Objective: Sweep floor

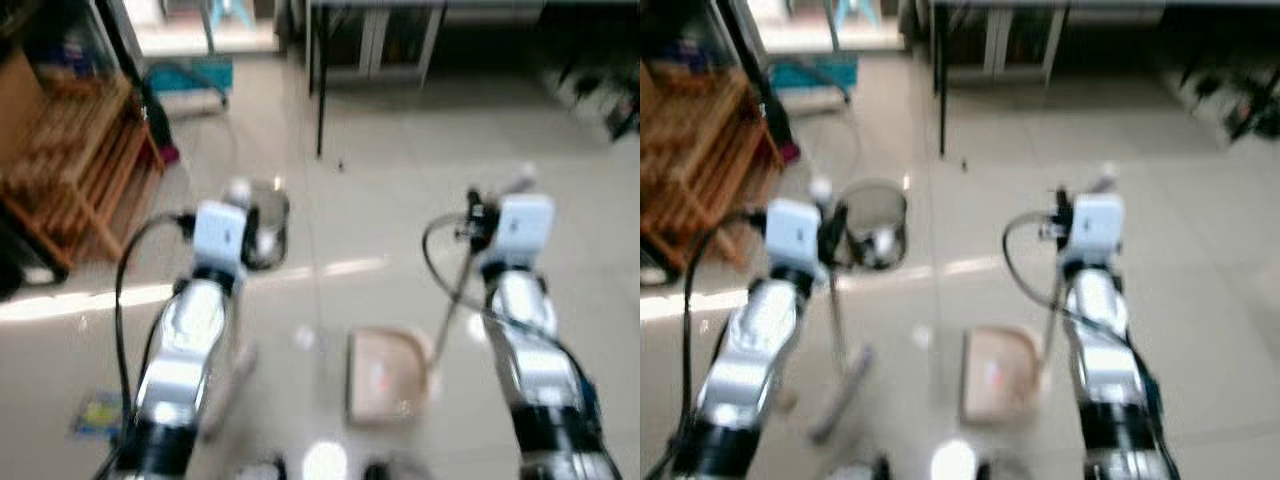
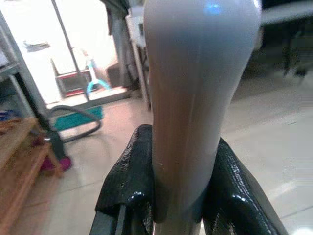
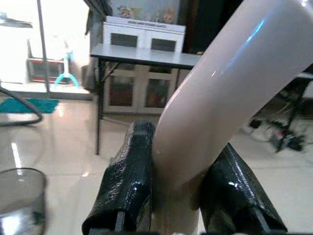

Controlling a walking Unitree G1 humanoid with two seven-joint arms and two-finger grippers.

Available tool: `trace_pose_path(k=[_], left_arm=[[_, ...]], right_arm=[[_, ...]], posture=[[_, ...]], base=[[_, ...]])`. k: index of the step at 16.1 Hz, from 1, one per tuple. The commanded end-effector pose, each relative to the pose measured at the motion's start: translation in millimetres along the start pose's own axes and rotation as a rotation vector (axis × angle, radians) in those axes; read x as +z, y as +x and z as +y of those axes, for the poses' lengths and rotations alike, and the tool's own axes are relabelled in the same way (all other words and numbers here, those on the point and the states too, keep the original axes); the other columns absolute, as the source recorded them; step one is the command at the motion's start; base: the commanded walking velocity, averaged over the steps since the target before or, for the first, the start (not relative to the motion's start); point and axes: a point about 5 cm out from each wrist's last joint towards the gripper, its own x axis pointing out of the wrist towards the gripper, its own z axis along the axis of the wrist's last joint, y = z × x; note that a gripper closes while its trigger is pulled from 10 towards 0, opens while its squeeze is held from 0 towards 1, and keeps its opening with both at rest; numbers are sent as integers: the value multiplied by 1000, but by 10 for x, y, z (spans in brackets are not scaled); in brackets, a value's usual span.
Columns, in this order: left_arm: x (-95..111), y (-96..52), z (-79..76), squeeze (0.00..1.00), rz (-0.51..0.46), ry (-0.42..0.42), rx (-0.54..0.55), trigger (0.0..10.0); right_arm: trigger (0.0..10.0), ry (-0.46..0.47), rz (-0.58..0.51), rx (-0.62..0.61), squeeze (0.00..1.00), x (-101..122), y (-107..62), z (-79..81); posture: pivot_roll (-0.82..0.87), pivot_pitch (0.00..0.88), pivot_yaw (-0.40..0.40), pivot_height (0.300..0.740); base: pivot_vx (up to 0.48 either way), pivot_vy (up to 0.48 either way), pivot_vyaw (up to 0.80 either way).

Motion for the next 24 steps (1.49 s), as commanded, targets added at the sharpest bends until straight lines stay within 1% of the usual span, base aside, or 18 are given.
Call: trace_pose_path(k=[1, 2, 3, 4, 5, 8, 10, 11, 12, 13, 15, 18, 24], left_arm=[[44, -3, 55, 0, -12, 16, 4, 10000], [48, -5, 53, 0, -18, 22, 2, 10000], [58, -9, 56, 0, -32, 40, 9, 10000], [68, -10, 61, 0, -40, 38, 15, 10000], [75, 1, 74, 0, -35, 54, 23, 10000], [120, 41, 66, 0, -68, 47, 5, 10000], [120, 47, 62, 0, -68, 44, 4, 10000], [121, 56, 62, 0, -68, 42, 7, 10000], [124, 62, 60, 0, -68, 41, 8, 10000], [131, 65, 62, 0, -72, 37, 9, 10000], [132, 64, 69, 0, -72, 36, 13, 10000], [130, 61, 78, 0, -72, 38, 18, 10000], [116, 53, 125, 0, -71, 39, 30, 10000]], right_arm=[[10000, 13, -20, 14, 0, 56, 12, 54], [10000, 14, -19, 15, 0, 54, 11, 58], [10000, 14, -18, 15, 0, 52, 12, 63], [10000, 13, -13, 12, 0, 47, 14, 64], [10000, 8, 6, 5, 0, 29, 15, 63], [10000, -6, 24, -10, 0, 3, 23, 55], [10000, -3, 24, -5, 0, 6, 27, 67], [10000, 12, 33, -1, 0, 4, 34, 81], [10000, 49, 46, -13, 0, -4, 37, 78], [10000, 51, 47, -11, 0, -3, 40, 79], [10000, 45, 53, -7, 0, -9, 48, 87], [10000, 1, 56, 2, 0, -16, 58, 104], [10000, 8, 39, 1, 0, 11, 82, 113]], posture=[[5, 108, 4, 740], [4, 108, 4, 740], [4, 109, 5, 740], [3, 110, 7, 740], [3, 112, 7, 740], [1, 115, 7, 740], [1, 117, 7, 740], [2, 120, 5, 740], [4, 120, 4, 740], [4, 120, 3, 740], [5, 121, 3, 740], [6, 121, 1, 740], [6, 126, 0, 740]], base=[[0, 480, 0], [0, 480, 0], [0, 0, 0], [0, 0, 0], [0, 0, 0], [0, 0, 0], [302, 0, 0], [382, 0, 0], [394, 0, 0], [398, 0, 0], [398, 0, -403], [399, 0, 0], [400, 0, 0]])
